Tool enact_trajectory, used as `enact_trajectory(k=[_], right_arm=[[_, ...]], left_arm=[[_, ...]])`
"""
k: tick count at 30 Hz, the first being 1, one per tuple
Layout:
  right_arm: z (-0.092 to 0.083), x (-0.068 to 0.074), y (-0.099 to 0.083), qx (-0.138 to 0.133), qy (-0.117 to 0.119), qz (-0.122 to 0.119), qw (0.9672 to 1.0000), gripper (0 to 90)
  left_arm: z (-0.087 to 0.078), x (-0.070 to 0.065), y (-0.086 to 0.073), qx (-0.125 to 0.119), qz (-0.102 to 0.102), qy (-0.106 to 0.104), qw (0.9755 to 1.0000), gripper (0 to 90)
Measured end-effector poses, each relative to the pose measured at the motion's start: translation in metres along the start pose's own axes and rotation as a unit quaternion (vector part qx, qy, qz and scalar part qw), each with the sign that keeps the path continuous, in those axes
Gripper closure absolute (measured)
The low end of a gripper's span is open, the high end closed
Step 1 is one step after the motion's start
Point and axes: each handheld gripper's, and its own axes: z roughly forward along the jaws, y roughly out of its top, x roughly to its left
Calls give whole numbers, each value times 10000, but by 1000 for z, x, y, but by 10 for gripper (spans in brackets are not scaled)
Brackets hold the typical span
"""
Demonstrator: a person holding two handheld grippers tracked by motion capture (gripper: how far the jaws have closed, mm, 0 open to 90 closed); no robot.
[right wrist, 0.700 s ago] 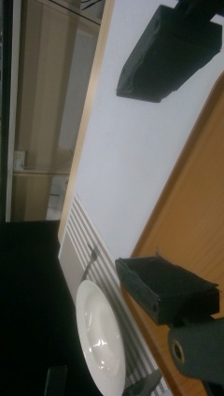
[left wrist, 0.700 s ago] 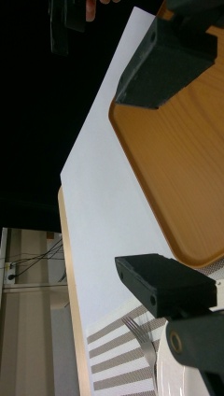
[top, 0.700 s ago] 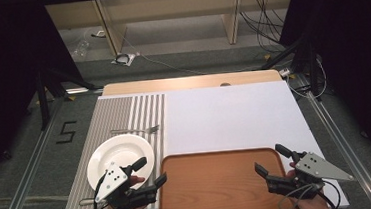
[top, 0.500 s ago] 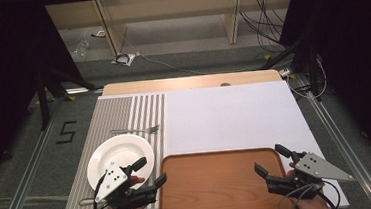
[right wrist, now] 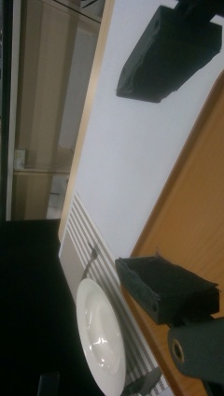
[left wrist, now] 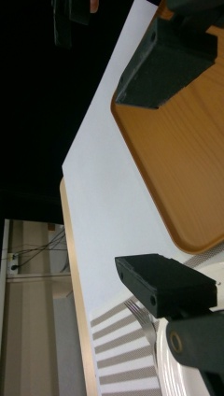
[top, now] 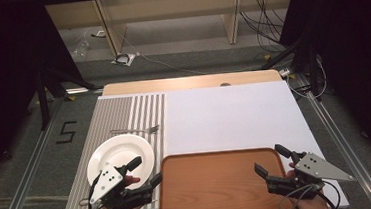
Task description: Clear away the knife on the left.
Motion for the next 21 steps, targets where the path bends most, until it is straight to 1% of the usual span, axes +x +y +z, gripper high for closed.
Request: enact_trajectory(k=[1,2,4,5,7,8,9,10,12,13,15,16,17,18,19,20,21], right_arm=[[0,0,0,4,-1,-1,10000,157],[0,0,0,4,-1,-1,10000,157],[0,0,0,20,-9,-15,10000,157],[0,0,0,10,-13,-2,10000,157],[0,0,0,16,-8,-12,10000,158],[0,0,0,16,-8,-12,10000,158],[0,0,0,34,-8,-29,10000,158],[0,0,0,34,-8,-29,10000,158],[0,0,0,31,-4,-27,10000,158],[0,0,0,39,-3,-33,10000,158],[1,0,-1,31,11,22,10000,160],[1,0,-1,31,11,22,10000,160],[2,0,-1,48,12,15,10000,159],[2,0,-1,48,12,15,10000,159],[2,0,-1,62,6,2,10000,159],[2,1,-1,48,21,9,10000,160],[2,1,-1,51,26,6,10000,160]], left_arm=[[-3,0,2,115,-6,66,9999,180],[-3,0,2,115,-6,66,9999,180],[-5,0,3,261,5,123,9996,180],[-7,1,5,402,7,137,9991,179],[-9,1,7,506,44,207,9985,181],[-9,1,7,506,44,207,9985,185],[-12,2,11,602,108,205,9979,185],[-12,2,11,602,108,205,9979,185],[-16,2,14,687,183,232,9972,186],[-17,3,16,788,173,198,9965,188],[-20,3,19,883,197,167,9958,195],[-20,3,19,883,197,167,9958,195],[-22,4,20,969,235,129,9949,195],[-22,4,20,969,235,129,9949,195],[-23,5,21,1047,278,140,9940,195],[-24,6,21,1103,283,146,9934,195],[-25,9,21,1211,269,178,9921,190]])
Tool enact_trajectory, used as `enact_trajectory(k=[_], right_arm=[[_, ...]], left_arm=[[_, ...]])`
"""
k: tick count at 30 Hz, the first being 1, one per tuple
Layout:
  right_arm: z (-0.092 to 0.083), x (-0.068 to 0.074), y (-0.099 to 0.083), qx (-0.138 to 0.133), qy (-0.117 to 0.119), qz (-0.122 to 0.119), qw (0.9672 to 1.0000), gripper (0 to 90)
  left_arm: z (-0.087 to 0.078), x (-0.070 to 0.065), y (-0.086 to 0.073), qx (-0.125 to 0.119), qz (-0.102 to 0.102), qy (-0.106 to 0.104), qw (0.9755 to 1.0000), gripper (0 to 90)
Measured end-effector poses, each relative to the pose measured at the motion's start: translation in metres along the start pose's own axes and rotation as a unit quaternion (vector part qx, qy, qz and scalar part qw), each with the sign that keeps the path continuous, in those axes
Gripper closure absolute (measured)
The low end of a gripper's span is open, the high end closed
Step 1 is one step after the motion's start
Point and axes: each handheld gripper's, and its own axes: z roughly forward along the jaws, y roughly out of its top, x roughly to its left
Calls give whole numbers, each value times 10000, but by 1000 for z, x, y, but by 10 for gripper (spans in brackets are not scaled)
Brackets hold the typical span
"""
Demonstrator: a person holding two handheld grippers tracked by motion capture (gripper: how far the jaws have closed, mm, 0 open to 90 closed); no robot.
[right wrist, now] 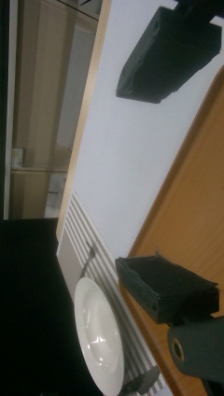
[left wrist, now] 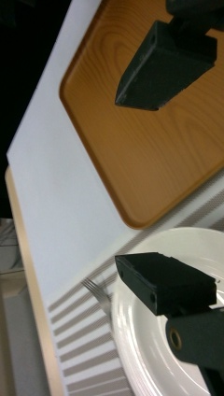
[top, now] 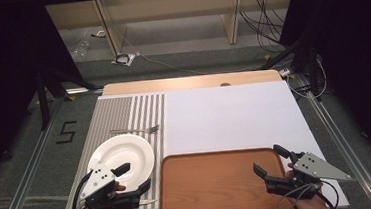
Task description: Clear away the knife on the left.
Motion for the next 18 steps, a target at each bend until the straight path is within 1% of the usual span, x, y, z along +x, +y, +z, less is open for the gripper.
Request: enact_trajectory(k=[2,3,5,8,9,10,11,12,14,16,18], right_arm=[[0,0,0,12,-12,-13,10000,160],[0,0,0,12,-12,-13,10000,160],[0,0,0,-3,-6,-26,10000,161],[-1,0,0,22,-9,-45,10000,161],[0,0,1,13,-5,-35,10000,161],[0,0,1,-8,10,-25,10000,161],[0,1,0,2,8,-31,10000,161],[0,1,0,20,3,-38,10000,161],[0,1,1,37,-1,-43,10000,161],[0,1,1,20,19,-50,10000,161],[0,1,0,8,21,-63,10000,161]], left_arm=[[-2,5,-2,148,-47,38,9999,190],[-2,7,-2,194,-42,62,9998,190],[-5,12,-4,357,-20,181,9992,190],[-12,19,-7,555,-24,262,9981,190],[-12,19,-7,555,-24,262,9981,190],[-16,22,-8,669,15,301,9973,190],[-17,23,-8,729,32,313,9968,190],[-18,24,-9,760,62,334,9965,190],[-19,27,-10,846,60,353,9958,190],[-20,28,-11,878,55,362,9955,190],[-21,30,-13,997,95,387,9942,190]])
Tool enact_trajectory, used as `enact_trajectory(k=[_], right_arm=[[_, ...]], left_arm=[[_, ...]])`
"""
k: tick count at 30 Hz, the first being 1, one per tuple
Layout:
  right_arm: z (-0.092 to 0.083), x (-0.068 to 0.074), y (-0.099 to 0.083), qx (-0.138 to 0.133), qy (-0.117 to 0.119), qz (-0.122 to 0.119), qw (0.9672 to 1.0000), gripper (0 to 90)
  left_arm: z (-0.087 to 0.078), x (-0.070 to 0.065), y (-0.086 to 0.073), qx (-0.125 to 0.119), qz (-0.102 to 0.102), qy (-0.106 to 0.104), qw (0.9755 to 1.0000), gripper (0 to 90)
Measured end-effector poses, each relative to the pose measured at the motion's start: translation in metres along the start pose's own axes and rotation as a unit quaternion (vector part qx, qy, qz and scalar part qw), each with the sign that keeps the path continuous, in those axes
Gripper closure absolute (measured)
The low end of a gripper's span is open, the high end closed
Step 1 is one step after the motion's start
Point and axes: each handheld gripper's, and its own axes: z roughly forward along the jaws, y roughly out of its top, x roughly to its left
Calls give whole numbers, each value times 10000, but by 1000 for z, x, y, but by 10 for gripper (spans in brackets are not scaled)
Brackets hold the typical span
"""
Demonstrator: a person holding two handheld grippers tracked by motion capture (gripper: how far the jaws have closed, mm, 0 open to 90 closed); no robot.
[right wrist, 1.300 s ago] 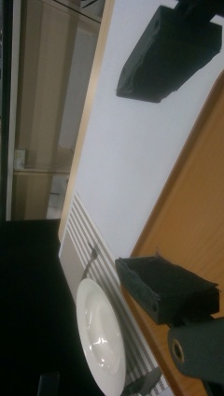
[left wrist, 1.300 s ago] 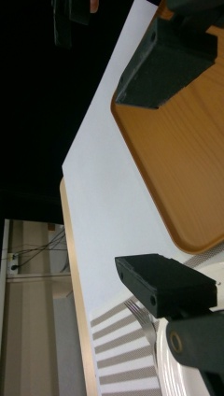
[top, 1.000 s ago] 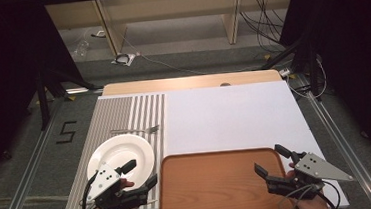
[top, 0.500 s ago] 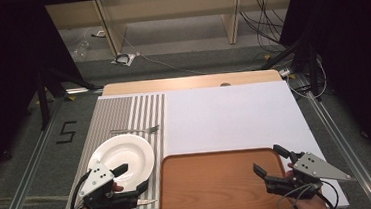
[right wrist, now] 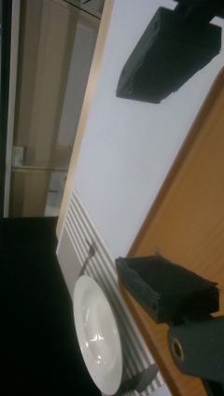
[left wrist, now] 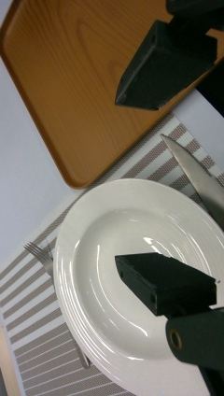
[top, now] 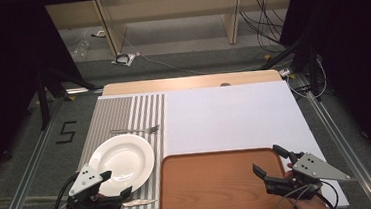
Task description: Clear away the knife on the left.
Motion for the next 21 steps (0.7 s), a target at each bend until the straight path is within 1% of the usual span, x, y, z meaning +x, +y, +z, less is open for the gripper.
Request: enact_trajectory(k=[1,2,3,4,5,7,10,13,17,21], right_arm=[[0,0,0,0,0,0,10000,161],[0,0,0,21,-12,19,10000,162],[0,0,0,21,-12,19,10000,162],[0,0,0,-1,1,9,10000,162],[0,0,0,-8,3,8,10000,162],[0,0,0,6,5,13,10000,162],[0,0,0,-3,15,-1,10000,163],[0,0,0,-42,16,-6,10000,164],[0,0,0,-73,28,-10,10000,164],[0,1,0,-61,43,-18,10000,164]], left_arm=[[0,0,0,0,0,0,10000,190],[-1,2,-2,83,19,33,10000,190],[-1,2,-2,83,19,33,10000,190],[-1,4,-4,151,12,89,9998,190],[-1,4,-4,151,12,89,9998,190],[-1,6,-7,226,-17,86,9997,190],[-2,9,-11,324,1,98,9994,191],[-2,11,-14,495,63,163,9986,194],[-3,16,-19,617,35,201,9979,194],[-3,20,-24,729,2,188,9972,193]])
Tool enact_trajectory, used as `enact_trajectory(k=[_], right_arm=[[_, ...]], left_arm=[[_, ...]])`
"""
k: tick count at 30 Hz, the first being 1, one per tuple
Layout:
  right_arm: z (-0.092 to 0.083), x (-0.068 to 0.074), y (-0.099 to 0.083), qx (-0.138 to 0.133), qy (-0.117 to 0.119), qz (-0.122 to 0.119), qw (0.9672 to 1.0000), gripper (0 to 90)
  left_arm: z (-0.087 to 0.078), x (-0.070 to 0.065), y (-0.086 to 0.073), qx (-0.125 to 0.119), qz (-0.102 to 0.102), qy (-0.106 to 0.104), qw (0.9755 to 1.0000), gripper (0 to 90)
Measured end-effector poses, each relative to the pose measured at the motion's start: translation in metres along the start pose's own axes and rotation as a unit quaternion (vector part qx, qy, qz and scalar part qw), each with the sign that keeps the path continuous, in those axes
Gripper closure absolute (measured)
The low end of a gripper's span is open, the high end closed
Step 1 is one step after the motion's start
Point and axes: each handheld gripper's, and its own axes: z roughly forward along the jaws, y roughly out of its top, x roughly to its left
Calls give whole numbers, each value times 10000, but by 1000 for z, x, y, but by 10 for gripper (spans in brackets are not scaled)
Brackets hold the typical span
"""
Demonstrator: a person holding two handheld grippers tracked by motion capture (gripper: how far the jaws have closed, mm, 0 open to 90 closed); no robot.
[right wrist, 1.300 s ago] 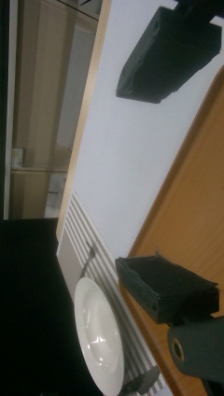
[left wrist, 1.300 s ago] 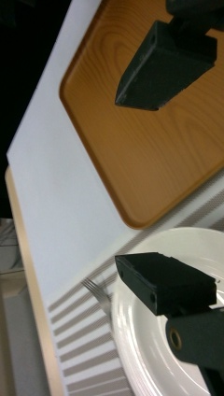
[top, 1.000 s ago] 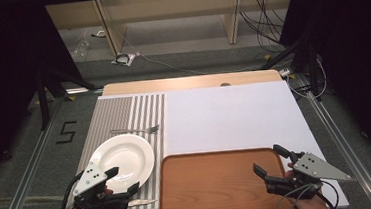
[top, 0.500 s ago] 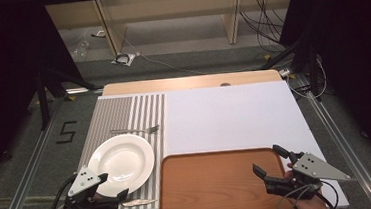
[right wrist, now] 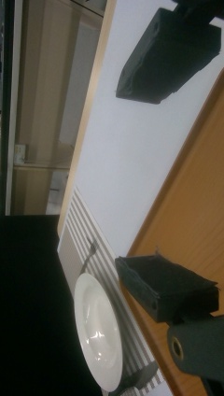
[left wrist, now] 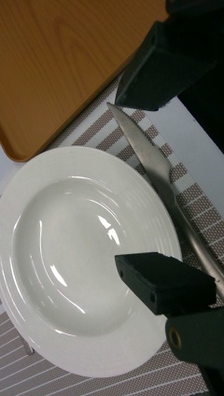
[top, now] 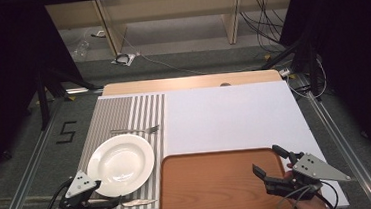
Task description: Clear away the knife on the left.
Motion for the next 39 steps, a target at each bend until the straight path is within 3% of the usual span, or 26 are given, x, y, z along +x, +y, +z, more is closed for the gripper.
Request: enact_trajectory(k=[22,34,39], right_arm=[[1,0,0,7,32,7,10000,164],[1,1,0,41,39,-4,10000,165],[1,0,0,41,36,0,10000,165]], left_arm=[[-2,19,-15,614,-26,100,9981,195],[14,36,-26,1094,-121,9,9939,209],[21,39,-25,1323,77,-21,9912,226]])
